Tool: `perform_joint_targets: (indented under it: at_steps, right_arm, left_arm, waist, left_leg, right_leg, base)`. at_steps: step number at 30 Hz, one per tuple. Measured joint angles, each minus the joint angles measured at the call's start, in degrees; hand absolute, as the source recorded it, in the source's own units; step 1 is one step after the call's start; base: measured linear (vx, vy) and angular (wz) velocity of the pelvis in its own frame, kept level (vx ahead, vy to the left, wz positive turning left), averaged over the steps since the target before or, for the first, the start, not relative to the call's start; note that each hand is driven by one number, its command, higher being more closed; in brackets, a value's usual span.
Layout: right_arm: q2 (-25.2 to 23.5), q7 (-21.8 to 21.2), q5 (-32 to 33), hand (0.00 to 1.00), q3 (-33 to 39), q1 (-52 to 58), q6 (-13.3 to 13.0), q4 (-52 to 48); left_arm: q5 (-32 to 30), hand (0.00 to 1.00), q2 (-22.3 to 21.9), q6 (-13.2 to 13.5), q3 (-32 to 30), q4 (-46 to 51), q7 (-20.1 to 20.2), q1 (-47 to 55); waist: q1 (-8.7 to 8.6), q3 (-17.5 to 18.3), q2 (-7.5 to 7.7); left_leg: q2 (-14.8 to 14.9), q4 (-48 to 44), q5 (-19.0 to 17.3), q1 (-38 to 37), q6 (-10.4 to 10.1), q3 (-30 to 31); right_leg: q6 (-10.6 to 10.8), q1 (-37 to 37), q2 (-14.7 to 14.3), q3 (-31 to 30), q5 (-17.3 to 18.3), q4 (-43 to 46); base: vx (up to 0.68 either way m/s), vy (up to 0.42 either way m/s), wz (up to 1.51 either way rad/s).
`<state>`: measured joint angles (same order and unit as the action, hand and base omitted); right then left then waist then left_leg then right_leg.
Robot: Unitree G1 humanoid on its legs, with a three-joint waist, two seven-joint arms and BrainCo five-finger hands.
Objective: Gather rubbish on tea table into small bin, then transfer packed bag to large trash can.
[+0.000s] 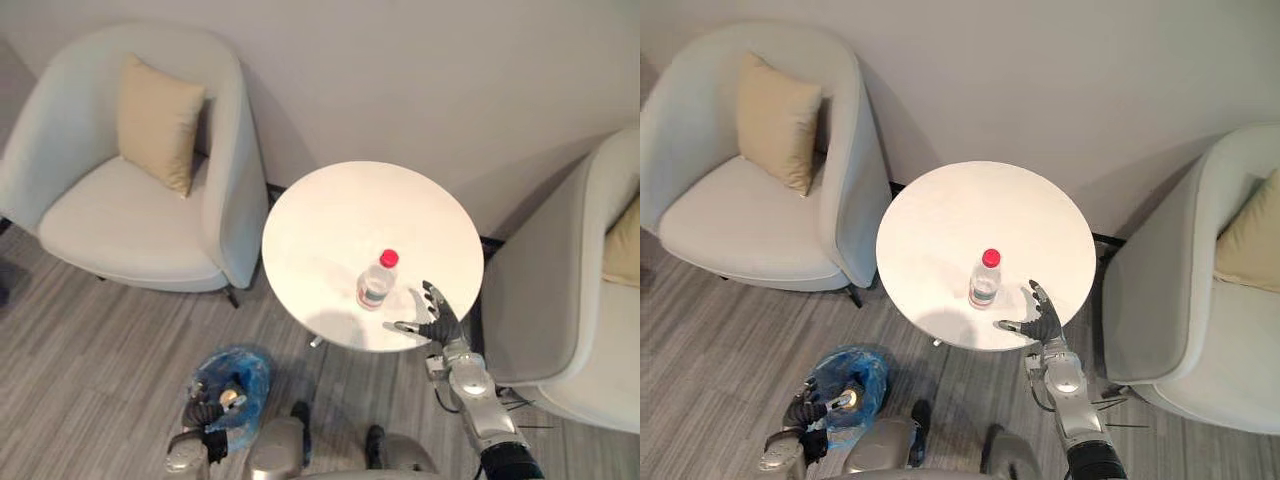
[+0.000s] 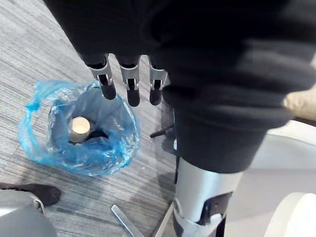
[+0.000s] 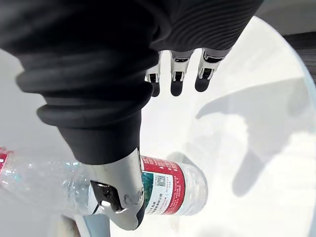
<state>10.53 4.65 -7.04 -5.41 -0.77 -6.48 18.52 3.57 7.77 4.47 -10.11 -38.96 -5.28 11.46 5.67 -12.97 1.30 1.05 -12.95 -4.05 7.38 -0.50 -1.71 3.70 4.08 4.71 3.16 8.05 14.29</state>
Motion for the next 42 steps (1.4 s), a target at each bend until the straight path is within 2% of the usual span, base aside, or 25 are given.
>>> perform_joint_targets:
  at_steps: [5,9,12,17,22,26,27,35,42]
  right_arm:
    - [0.1,-1.2,-1.1,0.0,-2.1,0.8,0.0,-1.5]
    - [0.1,-0.6,-2.6,0.0,-2.4,0.5,-0.3,-1.5]
    - [-0.1,0.8,-2.5,0.0,-2.5,0.0,-0.3,-1.5]
    - [-0.7,3.1,-1.5,0.0,-2.4,-3.9,-0.2,1.9]
    - [-1.4,3.3,0.4,0.0,-2.5,-6.9,0.1,4.1]
    - [-1.9,5.3,2.0,0.0,-2.4,-9.1,0.3,6.1]
    - [-2.1,5.5,2.3,1.0,-2.4,-9.9,0.3,6.7]
    - [-2.0,7.1,4.9,1.0,-1.9,-18.0,0.7,12.3]
    - [-2.2,7.6,9.3,1.0,-1.2,-19.4,0.7,11.4]
  left_arm:
    - [-1.0,0.0,-0.1,0.4,1.9,-1.7,0.3,0.0]
    - [-1.0,0.0,-0.7,0.6,3.5,-2.5,0.3,0.0]
    - [-1.0,0.0,-0.8,0.8,4.0,-3.4,0.3,0.0]
    - [-1.0,0.0,-0.8,0.8,4.5,-3.9,0.3,0.4]
    - [-1.0,0.0,-0.8,0.9,4.4,-4.3,0.4,1.2]
    - [-0.9,0.0,-0.8,0.9,4.4,-4.4,1.3,1.5]
    - [-0.9,0.0,-0.8,0.9,4.4,-4.4,1.4,1.5]
    - [-0.4,0.0,-0.8,1.0,4.4,-3.8,1.5,1.3]
    - [1.0,0.0,-0.8,1.0,4.3,-2.0,1.5,1.3]
  waist:
    - [-0.12,0.2,-0.47]
    - [0.1,0.9,-1.3]
    - [0.11,1.3,-2.01]
    - [1.4,1.3,-2.04]
    - [1.61,1.3,-2.08]
    - [1.97,1.1,-2.26]
    - [2.13,1.1,-2.26]
    - [4.57,-0.4,-3.15]
    - [4.66,-1.7,-2.94]
  left_leg:
    - [0.7,2.2,0.6,-1.6,-0.6,0.7]
    - [0.2,3.3,0.7,-2.3,-0.5,1.7]
    - [-0.5,5.6,2.1,-2.3,-0.4,2.8]
    - [-1.0,7.1,3.3,-2.3,-0.4,3.3]
    - [-1.1,10.7,5.9,-2.6,-0.3,4.8]
    - [-1.2,12.6,7.1,-2.8,-0.3,5.6]
    - [-1.2,13.0,7.3,-2.7,-0.5,5.8]
    - [-1.2,12.8,7.9,-0.4,-0.4,6.5]
    - [-1.5,12.5,7.9,0.0,-0.4,7.5]
  right_leg:
    - [-0.5,-3.4,-1.0,1.2,-1.5,-4.6]
    - [-0.5,-4.8,-0.8,2.1,-1.8,-6.8]
    - [-0.4,-4.9,-0.7,3.2,-2.2,-7.7]
    - [-0.4,-5.0,-0.7,3.7,-2.7,-8.5]
    - [-0.4,-4.7,-0.5,5.0,-3.5,-9.4]
    - [-0.5,-4.5,-0.4,5.9,-3.8,-9.6]
    - [-0.5,-3.9,-0.4,6.0,-3.8,-9.6]
    - [-0.5,-2.5,-0.6,6.7,-3.9,-9.6]
    - [-0.5,-2.9,-0.5,7.2,-3.9,-10.1]
  base:
    - [0.09,-0.061,0.08]
    - [0.04,-0.008,0.13]
    - [0.03,-0.014,0.19]
    - [0.0,-0.002,0.08]
    - [-0.04,-0.004,0.15]
    - [-0.05,0.007,0.11]
    - [-0.07,0.008,0.08]
    - [-0.01,-0.006,0.05]
    - [0.04,-0.012,0.09]
